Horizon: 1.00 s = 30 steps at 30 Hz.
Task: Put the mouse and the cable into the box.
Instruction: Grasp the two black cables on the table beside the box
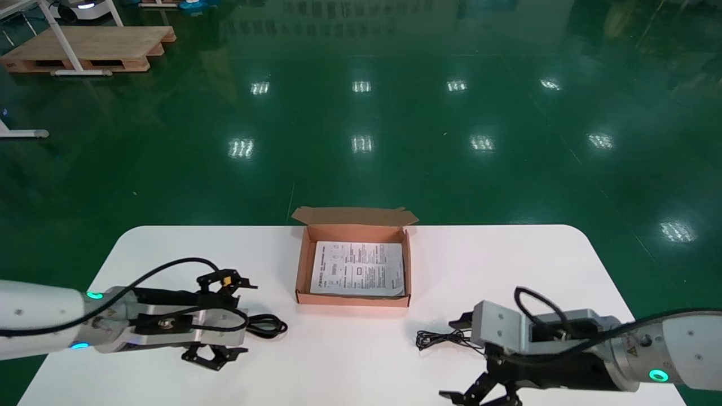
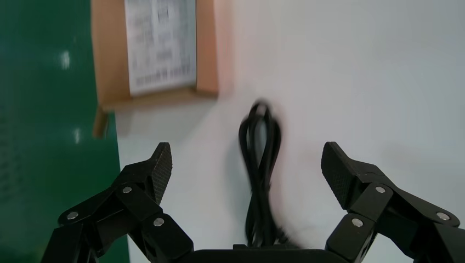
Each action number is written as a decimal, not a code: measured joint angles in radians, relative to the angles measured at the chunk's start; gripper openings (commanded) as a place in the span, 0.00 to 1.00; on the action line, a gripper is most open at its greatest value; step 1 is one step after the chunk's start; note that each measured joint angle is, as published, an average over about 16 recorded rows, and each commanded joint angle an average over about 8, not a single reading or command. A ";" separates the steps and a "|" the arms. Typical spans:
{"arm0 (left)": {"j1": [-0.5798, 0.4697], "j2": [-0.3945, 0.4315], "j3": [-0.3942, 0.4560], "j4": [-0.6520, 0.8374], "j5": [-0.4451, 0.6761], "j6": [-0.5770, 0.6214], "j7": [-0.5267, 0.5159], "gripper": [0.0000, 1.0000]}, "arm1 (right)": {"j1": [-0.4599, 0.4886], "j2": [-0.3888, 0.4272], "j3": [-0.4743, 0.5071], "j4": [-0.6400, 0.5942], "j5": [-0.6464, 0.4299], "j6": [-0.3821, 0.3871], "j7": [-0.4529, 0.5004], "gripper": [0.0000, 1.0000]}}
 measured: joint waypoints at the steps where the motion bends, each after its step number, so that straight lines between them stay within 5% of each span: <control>1: 0.002 0.009 0.009 0.008 0.031 -0.014 -0.001 1.00 | -0.007 0.003 -0.002 0.011 -0.004 0.001 0.006 1.00; 14: 0.040 0.100 0.057 0.143 0.213 -0.146 -0.041 1.00 | -0.060 0.053 -0.006 0.131 -0.021 0.014 0.058 1.00; 30: 0.092 0.122 0.041 0.195 0.244 -0.245 -0.100 1.00 | -0.061 0.055 -0.004 0.140 -0.021 0.018 0.062 1.00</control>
